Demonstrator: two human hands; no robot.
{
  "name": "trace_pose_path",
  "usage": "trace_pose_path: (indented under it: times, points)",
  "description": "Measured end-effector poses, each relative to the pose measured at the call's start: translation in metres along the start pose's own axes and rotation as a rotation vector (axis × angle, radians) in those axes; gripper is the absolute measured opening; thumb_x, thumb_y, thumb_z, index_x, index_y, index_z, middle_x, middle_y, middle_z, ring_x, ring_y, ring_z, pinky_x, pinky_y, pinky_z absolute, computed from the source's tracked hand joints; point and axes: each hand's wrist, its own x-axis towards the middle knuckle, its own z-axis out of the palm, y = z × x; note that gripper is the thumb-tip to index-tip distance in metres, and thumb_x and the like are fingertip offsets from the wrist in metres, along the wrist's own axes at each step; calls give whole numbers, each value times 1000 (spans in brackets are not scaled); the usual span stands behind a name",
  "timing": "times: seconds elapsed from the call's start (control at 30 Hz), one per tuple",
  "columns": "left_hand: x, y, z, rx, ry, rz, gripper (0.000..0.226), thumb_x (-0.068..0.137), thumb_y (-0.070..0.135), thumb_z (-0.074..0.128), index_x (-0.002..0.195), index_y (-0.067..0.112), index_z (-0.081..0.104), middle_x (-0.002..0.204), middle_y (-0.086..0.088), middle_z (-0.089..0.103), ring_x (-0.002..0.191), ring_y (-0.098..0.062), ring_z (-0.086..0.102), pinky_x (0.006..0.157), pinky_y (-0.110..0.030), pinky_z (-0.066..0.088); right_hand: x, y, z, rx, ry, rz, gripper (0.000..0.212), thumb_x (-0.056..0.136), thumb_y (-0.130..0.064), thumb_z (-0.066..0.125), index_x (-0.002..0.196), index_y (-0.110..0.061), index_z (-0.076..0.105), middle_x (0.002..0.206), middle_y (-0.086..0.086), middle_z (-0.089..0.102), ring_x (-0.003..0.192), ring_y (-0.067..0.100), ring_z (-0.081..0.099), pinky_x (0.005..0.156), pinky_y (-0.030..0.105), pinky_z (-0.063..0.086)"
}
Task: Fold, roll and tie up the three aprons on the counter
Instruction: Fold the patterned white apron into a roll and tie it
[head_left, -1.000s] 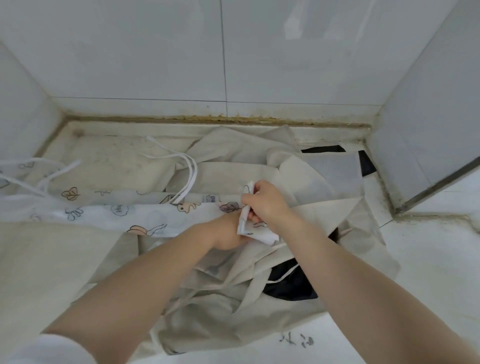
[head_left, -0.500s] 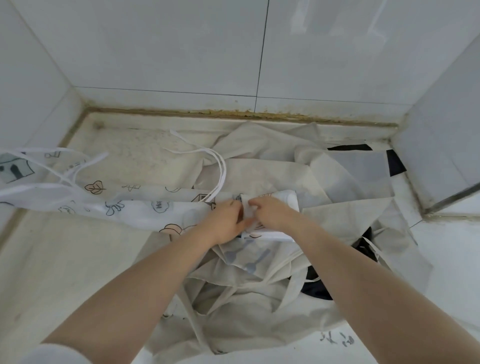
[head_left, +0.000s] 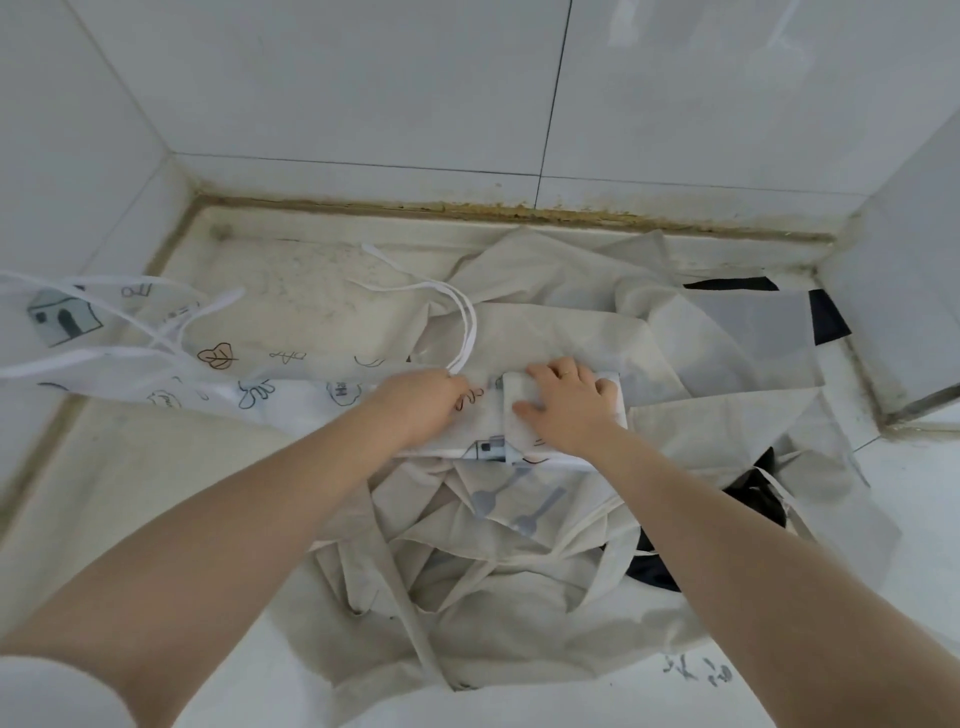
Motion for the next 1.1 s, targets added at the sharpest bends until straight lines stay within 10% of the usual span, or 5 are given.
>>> trace_pose_path:
  times: [0.3,0.6,0.9,1.0,1.1]
  points:
    - [5,-30,3,91,27,-106,38,95,36,46,118,6,53,122,-14,46,112,-30,44,91,-36,37,12,3,-4,9,19,-118,31,97,-34,40,124,-22,48,136,-5,41,130,16,30,106,33,16]
    - [27,-43,-3,167,177,33,35,102,29,31,119,2,47,121,-14,45,93,-32,56,66,-33,32,19,-2,-8,10,108,-89,23,102,-28,27,108,-13,44,110,2,56,111,23,47,107,36,16]
    - [39,-48,23,237,280,24,21,100,28,36,106,10,45,106,-4,54,109,-22,40,97,-35,20,30,-6,3,-246,86,-102,31,99,-37,33,123,-17,39,129,3,46,121,26,40,103,39,22]
    - [34,-28,20,182,610,99,11,74,4,52,83,9,57,91,-8,45,87,-26,41,78,-38,29,33,-7,4,-335,83,-104,36,99,-41,35,125,-16,38,130,6,45,122,28,40,102,39,25]
    - [29,13,24,-127,408,162,12,88,16,55,96,8,55,98,-12,53,85,-31,54,69,-38,42,32,-7,5,-383,86,-110,37,99,-41,32,124,-14,38,128,8,46,120,29,41,100,39,27]
